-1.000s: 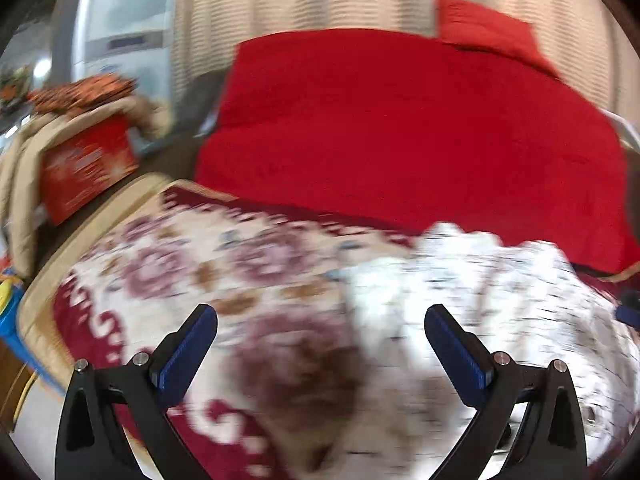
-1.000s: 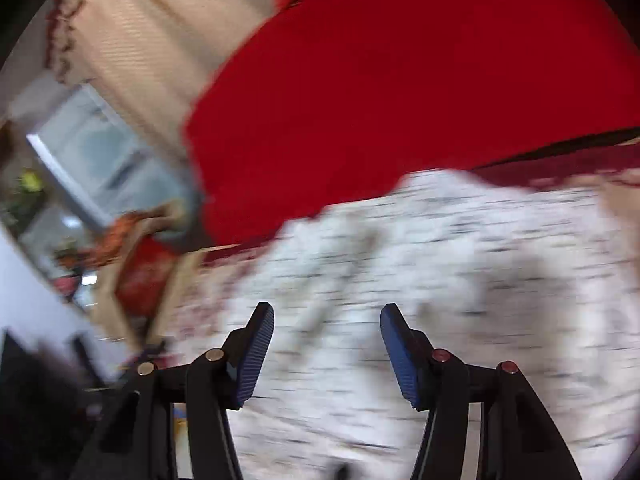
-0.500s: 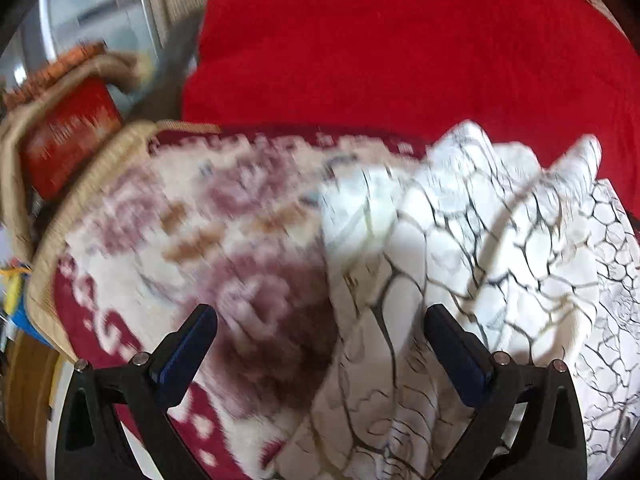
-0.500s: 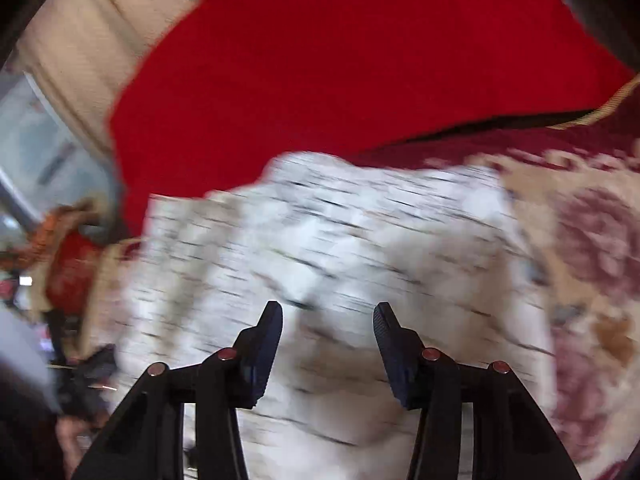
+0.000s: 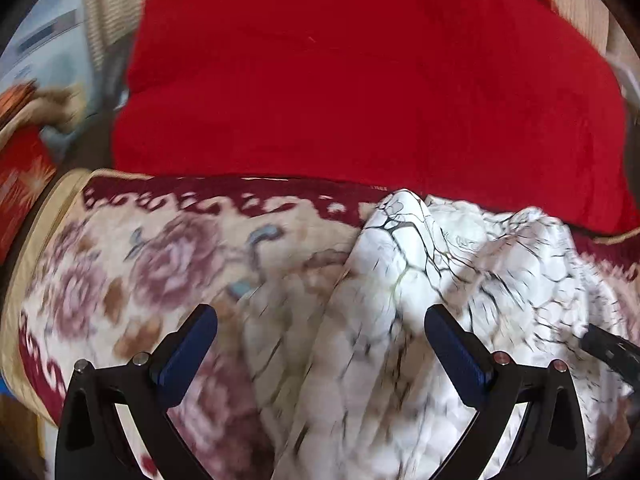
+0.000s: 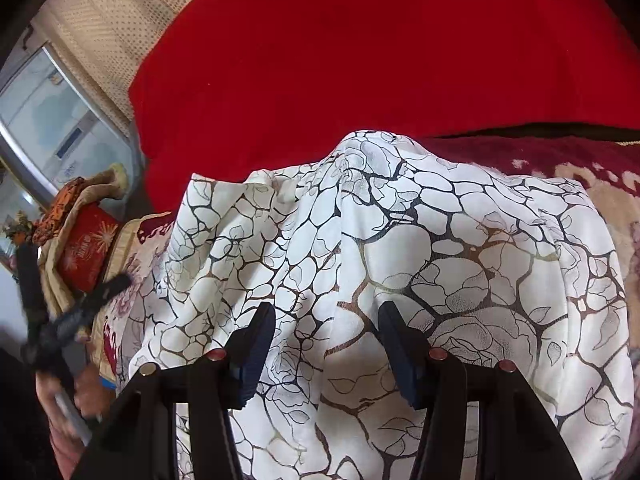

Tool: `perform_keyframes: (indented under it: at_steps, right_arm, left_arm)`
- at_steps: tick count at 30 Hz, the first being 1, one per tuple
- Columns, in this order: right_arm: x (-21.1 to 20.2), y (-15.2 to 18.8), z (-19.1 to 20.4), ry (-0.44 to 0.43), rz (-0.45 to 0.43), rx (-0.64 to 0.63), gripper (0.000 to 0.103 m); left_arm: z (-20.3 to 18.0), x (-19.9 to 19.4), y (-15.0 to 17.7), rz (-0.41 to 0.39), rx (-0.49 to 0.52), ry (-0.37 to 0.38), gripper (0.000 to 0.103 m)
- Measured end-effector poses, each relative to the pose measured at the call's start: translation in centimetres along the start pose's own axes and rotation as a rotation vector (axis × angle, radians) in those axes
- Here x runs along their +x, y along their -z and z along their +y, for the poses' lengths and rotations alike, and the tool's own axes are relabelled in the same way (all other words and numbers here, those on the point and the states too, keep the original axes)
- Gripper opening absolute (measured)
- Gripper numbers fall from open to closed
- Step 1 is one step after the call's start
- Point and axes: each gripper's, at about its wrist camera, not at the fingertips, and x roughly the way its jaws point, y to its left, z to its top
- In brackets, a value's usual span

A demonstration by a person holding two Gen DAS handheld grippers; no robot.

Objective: Fold large clothes

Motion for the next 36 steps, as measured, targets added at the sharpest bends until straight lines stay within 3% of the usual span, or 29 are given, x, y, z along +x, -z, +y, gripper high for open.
perform_keyframes:
  at_steps: [3, 5, 7, 11, 12, 14, 18, 20, 24, 31, 35, 36]
  right_arm:
    - [-0.4, 0.1, -0.2, -0.022, -0.002, 0.004, 0.058]
    - [-0.5, 0.1, -0.5, -0.044, -0.001, 0.013, 0.058]
    - [-0.4, 0.0, -0.8, -0.063, 0.000, 0.026, 0.058]
    - [-0.4, -0.1, -1.1, -0.088, 0.002, 0.040, 0.058]
    - [-0.5, -0.1, -1.2, -0.094, 0.004, 0.041, 0.058]
    - [-0.6, -0.1, -1.4, -0.108, 0.008, 0.048, 0.057]
    - [-1.5, -0.2, -2.2, -0.120, -0.003, 0.073, 0.057]
    - [-1.9, -0.3, -2.7, -0.109, -0.013, 0.086, 0.057]
    - [-2.5, -0.4, -3.2, -0.097, -0.029, 0.096, 0.057]
    - [-4.5, -0.9, -4.4, -0.041, -0.111, 0.115, 0.057]
    - [-4.9, -1.1, -4.3, 0.046, -0.131, 0.072, 0.058]
    - [-4.8, -1.0, -4.0, 0.067, -0.121, 0.053, 0.058]
  left_arm:
    - [-1.9, 2.5, -1.5, 0.060, 0.070, -0.005, 0.103]
    - [-2.4, 3.9, -2.1, 0.098, 0.065, 0.016, 0.102]
    - [-2.5, 4.8, -2.6, 0.128, 0.050, 0.059, 0.085]
    - [-2.7, 5.9, -3.0, 0.174, 0.032, 0.114, 0.022]
    - [-2.6, 6.0, -3.1, 0.185, 0.022, 0.122, 0.012]
    - [-2.1, 5.6, -3.3, 0.175, -0.003, 0.096, 0.007]
    - [-0.8, 3.5, -3.7, 0.095, -0.009, 0.042, 0.005]
    - [-0.2, 2.5, -3.8, 0.077, 0.010, -0.026, 0.005]
    - [1.4, 0.9, -3.8, 0.048, -0.011, -0.084, 0.005]
    - [2.7, 2.1, -1.8, 0.068, 0.002, -0.229, 0.006]
    - [2.6, 2.2, -1.0, 0.084, 0.011, -0.259, 0.012]
    - [2.7, 1.6, -0.9, 0.067, -0.003, -0.264, 0.028]
